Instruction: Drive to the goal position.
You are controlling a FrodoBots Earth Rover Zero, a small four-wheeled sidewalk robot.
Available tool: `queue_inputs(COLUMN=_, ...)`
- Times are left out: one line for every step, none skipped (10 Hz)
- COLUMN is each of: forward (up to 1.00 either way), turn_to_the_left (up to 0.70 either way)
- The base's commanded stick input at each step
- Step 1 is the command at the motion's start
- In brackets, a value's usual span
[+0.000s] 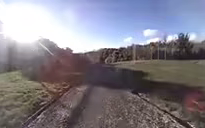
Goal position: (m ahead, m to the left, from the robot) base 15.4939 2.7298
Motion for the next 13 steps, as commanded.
queue_inputs(forward=0.5, turn_to_the_left=0.0)
queue_inputs(forward=0.5, turn_to_the_left=0.03)
queue_inputs(forward=0.5, turn_to_the_left=0.36)
queue_inputs(forward=0.5, turn_to_the_left=0.5)
queue_inputs(forward=0.5, turn_to_the_left=0.5)
queue_inputs(forward=0.5, turn_to_the_left=0.34)
queue_inputs(forward=0.5, turn_to_the_left=0.18)
queue_inputs(forward=0.5, turn_to_the_left=0.03)
queue_inputs(forward=0.5, turn_to_the_left=0.03)
queue_inputs(forward=0.5, turn_to_the_left=0.03)
queue_inputs(forward=0.5, turn_to_the_left=0.03)
queue_inputs(forward=0.5, turn_to_the_left=0.03)
queue_inputs(forward=0.5, turn_to_the_left=0.03)
